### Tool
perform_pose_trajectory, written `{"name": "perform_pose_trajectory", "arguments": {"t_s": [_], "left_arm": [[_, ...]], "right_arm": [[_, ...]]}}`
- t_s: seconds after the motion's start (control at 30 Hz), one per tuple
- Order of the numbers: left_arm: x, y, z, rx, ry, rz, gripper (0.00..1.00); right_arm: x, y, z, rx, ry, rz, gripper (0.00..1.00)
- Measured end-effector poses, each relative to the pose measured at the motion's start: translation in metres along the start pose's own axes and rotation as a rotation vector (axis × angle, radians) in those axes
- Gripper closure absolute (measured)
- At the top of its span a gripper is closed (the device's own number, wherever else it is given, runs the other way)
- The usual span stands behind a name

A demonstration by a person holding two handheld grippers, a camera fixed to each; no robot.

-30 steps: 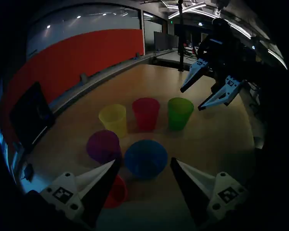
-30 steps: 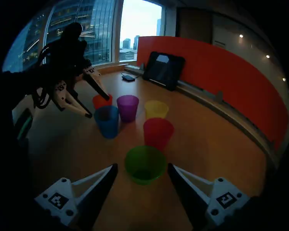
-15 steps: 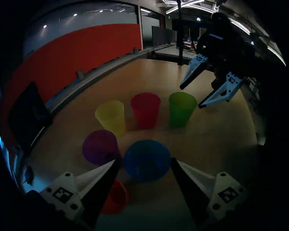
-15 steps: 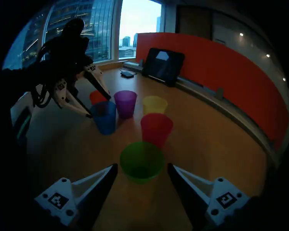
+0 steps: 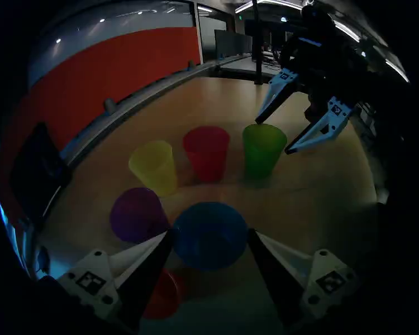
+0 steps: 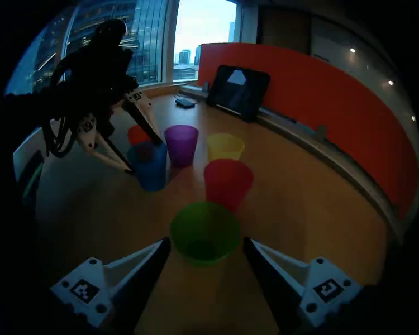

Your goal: Pour water

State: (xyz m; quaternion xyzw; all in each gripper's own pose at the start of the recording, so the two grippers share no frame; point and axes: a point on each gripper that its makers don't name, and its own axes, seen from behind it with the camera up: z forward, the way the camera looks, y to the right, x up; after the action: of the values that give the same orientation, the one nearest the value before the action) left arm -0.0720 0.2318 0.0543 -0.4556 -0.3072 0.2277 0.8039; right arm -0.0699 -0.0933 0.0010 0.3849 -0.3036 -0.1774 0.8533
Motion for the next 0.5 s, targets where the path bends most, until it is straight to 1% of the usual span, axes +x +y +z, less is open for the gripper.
{"name": "perform_pose_trajectory", "arguments": {"t_s": [0.17, 0.4, 0.5], "left_arm": [[-0.002, 0.001, 0.005, 0.0, -0.008, -0.002, 0.03], [-0.003, 0.0, 0.01, 0.019, -0.011, 0.017, 0.03], [-0.004, 0.0, 0.013, 0.025, -0.016, 0.021, 0.04]], "right_arm": [[-0.001, 0.001, 0.007, 0.002, -0.001, -0.001, 0.0], [0.0, 0.0, 0.014, 0.009, 0.0, 0.011, 0.0], [0.0, 0.0, 0.015, 0.01, 0.0, 0.014, 0.0]]}}
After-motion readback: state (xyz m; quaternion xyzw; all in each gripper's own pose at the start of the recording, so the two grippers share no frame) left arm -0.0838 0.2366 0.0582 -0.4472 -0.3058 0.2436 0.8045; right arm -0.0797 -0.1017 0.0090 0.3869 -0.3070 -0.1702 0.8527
